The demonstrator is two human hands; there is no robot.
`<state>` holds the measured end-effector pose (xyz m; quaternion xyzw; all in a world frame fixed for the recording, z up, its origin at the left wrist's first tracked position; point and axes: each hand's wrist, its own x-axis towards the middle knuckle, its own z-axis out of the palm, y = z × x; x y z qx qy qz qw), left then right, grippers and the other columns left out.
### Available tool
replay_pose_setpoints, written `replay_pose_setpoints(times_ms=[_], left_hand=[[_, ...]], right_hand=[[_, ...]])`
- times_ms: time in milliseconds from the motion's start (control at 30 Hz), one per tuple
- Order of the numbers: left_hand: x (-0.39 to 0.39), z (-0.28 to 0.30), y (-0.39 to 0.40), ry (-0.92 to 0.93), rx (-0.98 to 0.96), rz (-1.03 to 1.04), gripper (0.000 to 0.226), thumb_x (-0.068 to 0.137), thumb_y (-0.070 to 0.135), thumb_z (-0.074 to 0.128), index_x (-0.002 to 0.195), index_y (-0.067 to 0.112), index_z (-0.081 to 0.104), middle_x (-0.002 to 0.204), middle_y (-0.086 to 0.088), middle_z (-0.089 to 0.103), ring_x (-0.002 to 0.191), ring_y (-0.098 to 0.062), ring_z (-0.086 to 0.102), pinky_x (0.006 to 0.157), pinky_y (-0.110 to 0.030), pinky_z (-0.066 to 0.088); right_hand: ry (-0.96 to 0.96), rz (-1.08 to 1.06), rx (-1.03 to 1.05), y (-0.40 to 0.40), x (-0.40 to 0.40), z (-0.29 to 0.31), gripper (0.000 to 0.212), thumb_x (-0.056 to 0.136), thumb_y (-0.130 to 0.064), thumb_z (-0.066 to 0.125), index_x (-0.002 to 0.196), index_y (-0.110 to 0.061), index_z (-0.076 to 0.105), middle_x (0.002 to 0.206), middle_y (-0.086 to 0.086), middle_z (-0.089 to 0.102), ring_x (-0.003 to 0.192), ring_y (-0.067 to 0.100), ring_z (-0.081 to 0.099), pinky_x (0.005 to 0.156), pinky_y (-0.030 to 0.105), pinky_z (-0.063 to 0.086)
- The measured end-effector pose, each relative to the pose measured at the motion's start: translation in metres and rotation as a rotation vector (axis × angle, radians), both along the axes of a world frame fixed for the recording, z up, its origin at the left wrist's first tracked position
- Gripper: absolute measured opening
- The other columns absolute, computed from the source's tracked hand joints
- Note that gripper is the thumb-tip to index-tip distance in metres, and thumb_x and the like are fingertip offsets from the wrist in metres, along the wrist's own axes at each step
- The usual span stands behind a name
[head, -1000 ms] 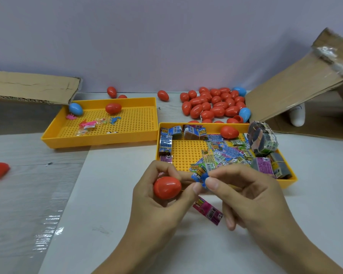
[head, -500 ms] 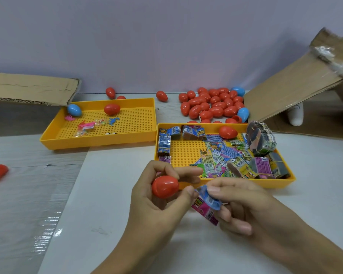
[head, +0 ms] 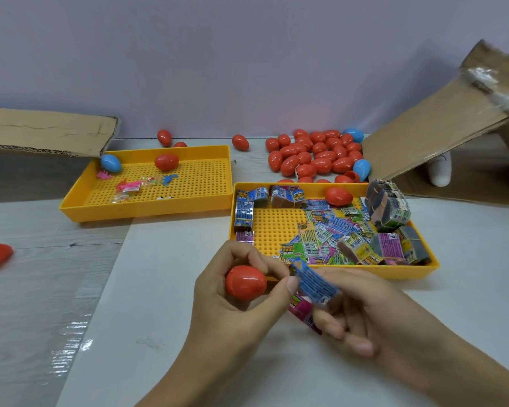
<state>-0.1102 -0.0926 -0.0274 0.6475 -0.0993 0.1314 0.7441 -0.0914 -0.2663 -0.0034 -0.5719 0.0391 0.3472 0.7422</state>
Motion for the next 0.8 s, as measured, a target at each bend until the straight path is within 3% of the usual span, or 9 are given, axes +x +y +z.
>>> replay_pose_setpoints(times_ms=[100, 200, 300, 400, 533, 600, 667, 800], left_hand=[[-0.001, 0.001, 0.0, 0.015, -0.023, 0.021, 0.025, 0.071, 0.019, 0.077, 0.08, 0.021, 0.054, 0.078, -0.005, 0.069, 0.069, -0.019, 0.068, 0.065, -0.023, 0.057], [-0.001, 0.002, -0.001, -0.006, -0.028, 0.02, 0.023, 0.071, 0.017, 0.075, 0.08, 0.02, 0.054, 0.077, -0.003, 0.069, 0.069, -0.01, 0.065, 0.064, -0.018, 0.054], [-0.002, 0.002, -0.001, -0.017, -0.019, -0.008, 0.023, 0.071, 0.014, 0.074, 0.082, 0.018, 0.054, 0.078, -0.002, 0.068, 0.072, -0.006, 0.065, 0.066, -0.016, 0.052], [-0.002, 0.002, 0.0, 0.023, -0.052, -0.035, 0.025, 0.07, 0.016, 0.076, 0.082, 0.02, 0.055, 0.085, -0.004, 0.072, 0.076, -0.01, 0.07, 0.068, -0.019, 0.055], [0.0, 0.002, 0.0, 0.039, 0.011, 0.017, 0.026, 0.072, 0.015, 0.081, 0.078, 0.024, 0.057, 0.087, -0.008, 0.076, 0.078, -0.023, 0.074, 0.069, -0.023, 0.057], [0.001, 0.001, 0.0, 0.027, 0.04, 0.073, 0.029, 0.072, 0.007, 0.078, 0.074, 0.026, 0.057, 0.082, -0.007, 0.076, 0.075, -0.022, 0.074, 0.067, -0.021, 0.057], [0.001, 0.002, -0.001, 0.016, 0.048, 0.091, 0.03, 0.072, 0.005, 0.077, 0.074, 0.027, 0.057, 0.08, -0.007, 0.075, 0.074, -0.021, 0.074, 0.067, -0.02, 0.056], [0.0, 0.002, -0.003, 0.031, 0.018, 0.084, 0.03, 0.072, 0.007, 0.08, 0.074, 0.026, 0.056, 0.081, -0.006, 0.076, 0.074, -0.025, 0.076, 0.066, -0.022, 0.058]], right_hand=[[-0.587, -0.257, -0.333, 0.005, -0.009, -0.001, 0.038, 0.078, -0.065, 0.063, 0.081, -0.028, 0.071, 0.052, 0.0, 0.054, 0.037, 0.006, 0.042, 0.038, 0.014, 0.031], [-0.841, -0.312, -0.391, 0.003, -0.014, -0.001, 0.046, 0.063, -0.068, 0.073, 0.094, -0.034, 0.072, 0.072, -0.006, 0.063, 0.049, 0.007, 0.05, 0.041, 0.026, 0.036], [-0.91, -0.266, -0.419, 0.005, -0.014, -0.002, 0.026, 0.065, -0.052, 0.078, 0.08, -0.031, 0.072, 0.073, -0.007, 0.063, 0.056, 0.011, 0.056, 0.044, 0.037, 0.043], [-0.859, -0.265, -0.378, 0.006, -0.014, -0.005, 0.012, 0.07, -0.037, 0.079, 0.073, -0.027, 0.073, 0.068, -0.004, 0.064, 0.059, 0.009, 0.057, 0.047, 0.041, 0.045], [-0.804, -0.243, -0.361, 0.003, -0.012, -0.003, 0.012, 0.071, -0.039, 0.077, 0.076, -0.028, 0.077, 0.068, -0.002, 0.066, 0.06, 0.005, 0.056, 0.051, 0.035, 0.046], [-0.821, -0.266, -0.388, 0.004, -0.012, -0.004, 0.019, 0.07, -0.046, 0.083, 0.077, -0.029, 0.077, 0.07, -0.001, 0.067, 0.061, 0.007, 0.057, 0.052, 0.04, 0.049], [-0.862, -0.323, -0.429, 0.004, -0.012, -0.005, 0.02, 0.067, -0.046, 0.079, 0.081, -0.032, 0.077, 0.077, -0.001, 0.068, 0.062, 0.01, 0.06, 0.052, 0.046, 0.051], [-1.006, -0.394, -0.466, 0.005, -0.013, -0.006, 0.014, 0.075, -0.036, 0.081, 0.087, -0.037, 0.075, 0.089, -0.004, 0.068, 0.064, 0.017, 0.063, 0.043, 0.043, 0.046]])
